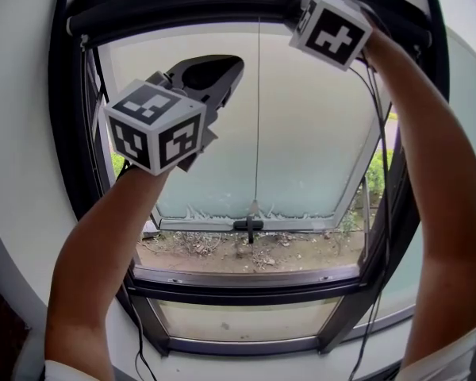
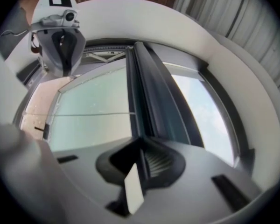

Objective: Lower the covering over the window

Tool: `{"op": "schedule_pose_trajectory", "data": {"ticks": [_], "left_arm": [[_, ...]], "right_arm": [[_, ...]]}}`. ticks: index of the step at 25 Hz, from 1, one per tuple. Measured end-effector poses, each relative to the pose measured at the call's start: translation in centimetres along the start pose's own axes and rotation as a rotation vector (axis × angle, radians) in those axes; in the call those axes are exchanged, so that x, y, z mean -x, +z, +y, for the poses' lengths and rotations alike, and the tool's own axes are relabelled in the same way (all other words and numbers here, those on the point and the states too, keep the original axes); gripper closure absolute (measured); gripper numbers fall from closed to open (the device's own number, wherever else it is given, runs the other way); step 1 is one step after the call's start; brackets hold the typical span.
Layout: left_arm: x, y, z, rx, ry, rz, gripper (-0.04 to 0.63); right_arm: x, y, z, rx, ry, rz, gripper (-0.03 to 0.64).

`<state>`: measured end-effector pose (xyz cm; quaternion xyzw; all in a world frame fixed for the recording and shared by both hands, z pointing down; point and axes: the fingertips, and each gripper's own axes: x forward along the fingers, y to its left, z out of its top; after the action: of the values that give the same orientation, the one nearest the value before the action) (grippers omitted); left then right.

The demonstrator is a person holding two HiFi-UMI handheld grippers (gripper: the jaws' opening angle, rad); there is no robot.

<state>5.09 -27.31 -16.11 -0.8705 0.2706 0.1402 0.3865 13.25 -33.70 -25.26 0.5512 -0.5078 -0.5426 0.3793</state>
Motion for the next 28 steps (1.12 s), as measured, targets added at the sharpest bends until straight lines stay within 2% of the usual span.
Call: {"op": "schedule_pose_trajectory", "data": {"ticks": [3, 7, 14, 21, 25, 28], "left_arm": [[-0.1, -0.4, -0.3, -0.005, -0.011, 0.006, 0.577], [0.1, -1.0, -0.4, 0.005, -0.014, 0.011, 0.577], [0.9, -2.4, -0.4, 0.036, -0.016, 0.018, 0.577], [1.6, -5.4, -0.4, 0.108, -0.013, 0.057, 0.577], [1.8, -6.5, -1.0, 0.124, -0.021, 0.075, 0.577], [2.1, -7.1, -1.3, 0.138, -0.022, 0.086, 0.577]], "right_arm": [[-0.1, 0.2, -0.1, 0.038, -0.014, 0.001, 0.563], [-0.2, 0.3, -0.1, 0.127, -0.025, 0.071, 0.574], [-0.4, -0.3, 0.7, 0.075, 0.048, 0.116, 0.58], [-0.3, 0.0, 1.6, 0.063, 0.062, 0.119, 0.58], [-0.2, -0.4, 1.7, 0.034, 0.06, 0.115, 0.58], [0.0, -0.2, 2.7, 0.042, 0.11, 0.118, 0.581]]}}
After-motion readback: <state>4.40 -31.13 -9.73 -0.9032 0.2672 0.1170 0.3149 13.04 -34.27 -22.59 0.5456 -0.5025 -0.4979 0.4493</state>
